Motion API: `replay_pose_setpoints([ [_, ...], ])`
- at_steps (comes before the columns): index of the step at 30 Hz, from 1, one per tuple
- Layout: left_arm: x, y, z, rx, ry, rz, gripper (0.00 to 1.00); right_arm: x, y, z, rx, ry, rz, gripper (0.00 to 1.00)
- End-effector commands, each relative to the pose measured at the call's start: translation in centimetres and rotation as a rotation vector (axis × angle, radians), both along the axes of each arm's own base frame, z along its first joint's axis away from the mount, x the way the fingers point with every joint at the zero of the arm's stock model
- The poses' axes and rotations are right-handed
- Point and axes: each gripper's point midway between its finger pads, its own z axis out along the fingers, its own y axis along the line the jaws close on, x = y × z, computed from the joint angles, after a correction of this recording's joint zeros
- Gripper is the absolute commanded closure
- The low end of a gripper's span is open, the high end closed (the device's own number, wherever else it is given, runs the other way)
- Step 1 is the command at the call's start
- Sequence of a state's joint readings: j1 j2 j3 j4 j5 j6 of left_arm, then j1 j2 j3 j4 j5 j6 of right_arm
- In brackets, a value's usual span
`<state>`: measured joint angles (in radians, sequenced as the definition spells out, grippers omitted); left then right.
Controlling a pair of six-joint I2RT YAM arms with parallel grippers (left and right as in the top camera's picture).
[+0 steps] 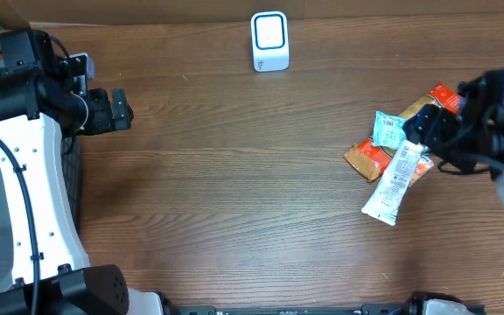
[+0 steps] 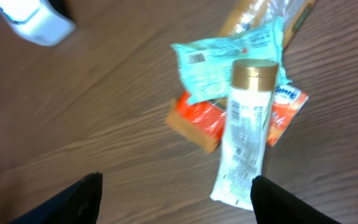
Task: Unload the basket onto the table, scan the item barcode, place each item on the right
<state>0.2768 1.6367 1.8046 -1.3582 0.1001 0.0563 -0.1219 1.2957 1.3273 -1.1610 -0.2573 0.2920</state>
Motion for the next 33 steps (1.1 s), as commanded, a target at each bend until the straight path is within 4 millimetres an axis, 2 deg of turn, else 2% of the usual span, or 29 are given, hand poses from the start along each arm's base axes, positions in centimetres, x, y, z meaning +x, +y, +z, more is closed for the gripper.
replay_pose_setpoints([
  [1, 0.2, -0.1, 0.5, 0.010, -0.017, -0.017, 0.00, -2.5, 1.7, 3.4, 0.050, -0.101, 0.056, 0.21],
  [2, 0.2, -0.1, 0.5, 0.010, -0.017, -0.017, 0.00, -3.4, 2.0, 4.1, 0.054, -0.115, 0.060, 0.18],
  [4, 0.2, -0.1, 0.5, 0.010, -0.017, -0.017, 0.00, -5.1, 2.2, 5.0, 0.053, -0.135, 0.061, 0.00],
  [9, 0.2, -0.1, 0.5, 0.010, -0.016, -0.017, 0.00, -8.6, 2.5, 6.4, 0.045, -0.169, 0.060, 0.00],
  [12, 0.2, -0.1, 0.5, 0.010, -0.016, -0.017, 0.00, -9.5, 2.7, 6.7, 0.043, -0.179, 0.061, 0.00],
  [33, 0.2, -0.1, 0.5, 0.010, -0.016, -0.017, 0.00, -8.7, 2.6, 5.6, 0.051, -0.128, 0.059, 0.00],
])
